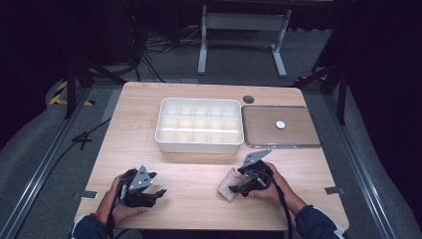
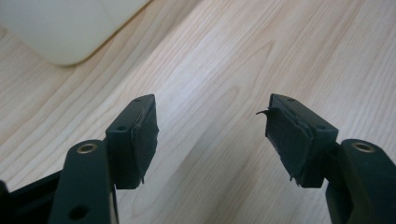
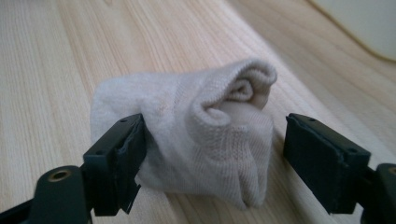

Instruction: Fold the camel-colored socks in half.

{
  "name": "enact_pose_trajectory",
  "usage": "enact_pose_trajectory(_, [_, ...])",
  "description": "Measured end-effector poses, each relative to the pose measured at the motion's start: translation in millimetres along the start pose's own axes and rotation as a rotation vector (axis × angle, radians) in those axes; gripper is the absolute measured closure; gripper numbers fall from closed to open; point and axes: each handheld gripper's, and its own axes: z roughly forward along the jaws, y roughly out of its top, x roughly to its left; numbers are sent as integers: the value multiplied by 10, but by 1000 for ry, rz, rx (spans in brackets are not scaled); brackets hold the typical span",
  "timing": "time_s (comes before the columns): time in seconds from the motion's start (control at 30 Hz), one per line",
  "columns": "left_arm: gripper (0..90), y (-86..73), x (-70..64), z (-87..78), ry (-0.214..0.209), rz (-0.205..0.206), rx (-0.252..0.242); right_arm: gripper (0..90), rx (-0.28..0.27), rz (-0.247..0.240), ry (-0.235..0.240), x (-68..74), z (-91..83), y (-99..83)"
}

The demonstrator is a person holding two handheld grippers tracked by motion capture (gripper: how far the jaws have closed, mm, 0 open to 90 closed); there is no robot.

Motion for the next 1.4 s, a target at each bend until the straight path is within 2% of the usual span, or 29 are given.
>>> enact_pose_trajectory(0.13, [332,-28,32,9,-20,-10,-4,267,-7,-33,17,3,34,48])
enact_pose_trajectory(0.17, [332,-28,30,16,-30,-17,-5,292,-18,-43,9,16,21,65])
enact_pose_trajectory(0.23, [330,-16,18,41,-54,-14,-8,276,-51,-51,18,24,-16,98])
enact_pose_trajectory(0.3, [327,-1,-6,61,-59,-3,3,248,-82,-40,18,28,-56,148])
enact_pose_trajectory(0.4, [323,4,-33,102,-69,15,19,241,-110,13,18,16,-39,227])
enact_pose_trajectory(0.47, [323,-5,-43,123,-78,20,31,203,-90,24,-5,16,28,262])
enact_pose_trajectory(0.6, [325,-21,-50,149,-89,17,36,178,-44,58,28,-11,198,296])
enact_pose_trajectory(0.67, [326,-24,-46,158,-97,18,38,206,-33,70,61,-21,256,308])
enact_pose_trajectory(0.8, [328,-33,-61,165,-104,24,42,347,-27,51,90,25,287,334])
enact_pose_trajectory(0.9, [327,-40,-60,162,-106,19,39,436,-22,64,128,7,261,307])
enact_pose_trajectory(0.97, [326,-45,-52,162,-109,15,39,453,-24,62,137,3,253,296])
enact_pose_trajectory(1.07, [325,-46,-51,162,-109,14,39,573,-27,62,166,13,222,269])
enact_pose_trajectory(1.17, [322,-44,-46,162,-109,14,42,626,-21,30,161,50,173,274])
enact_pose_trajectory(1.23, [321,-43,-44,162,-109,17,43,641,-24,32,158,57,150,271])
enact_pose_trajectory(1.4, [315,-54,-35,166,-118,12,35,653,-42,-3,115,88,29,314])
